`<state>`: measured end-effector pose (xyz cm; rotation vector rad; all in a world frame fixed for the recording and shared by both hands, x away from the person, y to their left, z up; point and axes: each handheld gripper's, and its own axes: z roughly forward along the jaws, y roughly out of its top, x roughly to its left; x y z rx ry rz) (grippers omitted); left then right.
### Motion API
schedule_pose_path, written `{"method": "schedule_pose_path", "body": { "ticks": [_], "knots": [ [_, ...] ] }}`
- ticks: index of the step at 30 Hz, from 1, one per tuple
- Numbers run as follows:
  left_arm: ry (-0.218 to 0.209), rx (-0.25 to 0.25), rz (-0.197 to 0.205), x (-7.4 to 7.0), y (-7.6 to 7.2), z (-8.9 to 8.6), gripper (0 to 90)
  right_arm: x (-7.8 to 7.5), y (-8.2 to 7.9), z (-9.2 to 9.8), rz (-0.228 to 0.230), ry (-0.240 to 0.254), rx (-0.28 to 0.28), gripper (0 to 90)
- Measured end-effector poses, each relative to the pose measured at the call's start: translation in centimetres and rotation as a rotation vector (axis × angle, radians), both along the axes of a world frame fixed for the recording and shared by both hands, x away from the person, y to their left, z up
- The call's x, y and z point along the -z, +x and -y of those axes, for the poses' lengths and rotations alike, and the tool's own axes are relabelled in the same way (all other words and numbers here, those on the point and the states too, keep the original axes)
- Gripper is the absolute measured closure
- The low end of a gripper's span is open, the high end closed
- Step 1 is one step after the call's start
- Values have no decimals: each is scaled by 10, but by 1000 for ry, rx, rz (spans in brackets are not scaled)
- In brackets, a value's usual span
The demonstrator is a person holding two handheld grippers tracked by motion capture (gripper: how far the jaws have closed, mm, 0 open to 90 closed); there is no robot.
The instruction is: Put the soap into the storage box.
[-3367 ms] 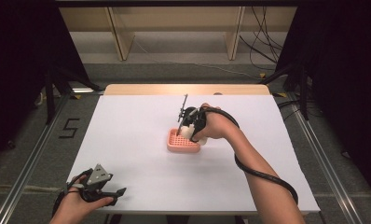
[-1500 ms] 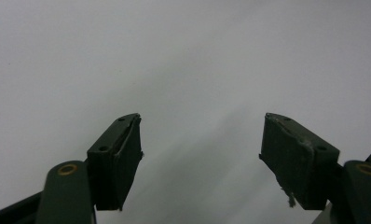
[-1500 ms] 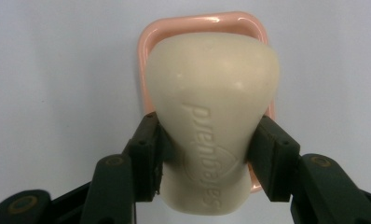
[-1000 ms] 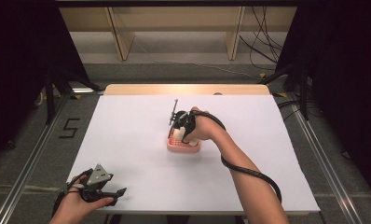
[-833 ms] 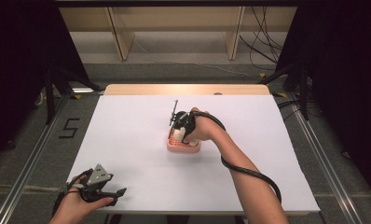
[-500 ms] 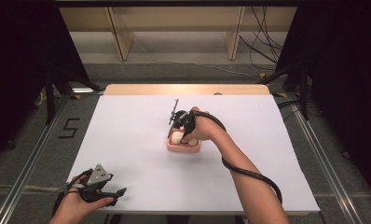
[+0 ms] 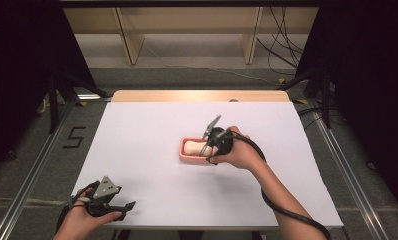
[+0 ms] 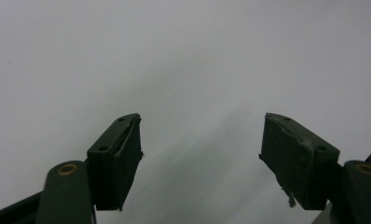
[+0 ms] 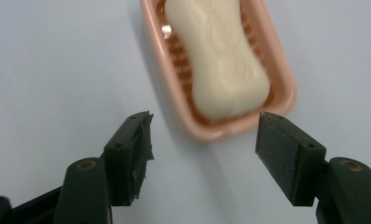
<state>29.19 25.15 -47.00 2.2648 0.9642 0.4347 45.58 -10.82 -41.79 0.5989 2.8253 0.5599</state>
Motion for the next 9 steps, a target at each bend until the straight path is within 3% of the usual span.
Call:
{"method": "schedule_pose_path", "body": {
  "ticks": [2,3,5,7,9],
  "knots": [
    [-15,-27,9,1,0,2,285,6,-14,14,6,24,48,361],
    [9,-35,47,3,0,3,285,9,-21,21,7,40,57,360],
    [2,-11,9,0,0,1,285,17,-38,36,5,81,92,359],
    [27,16,21,0,2,-1,286,24,-50,47,15,100,112,358],
    [-15,-22,13,2,1,2,286,30,-60,57,20,107,124,358]
  ]
}}
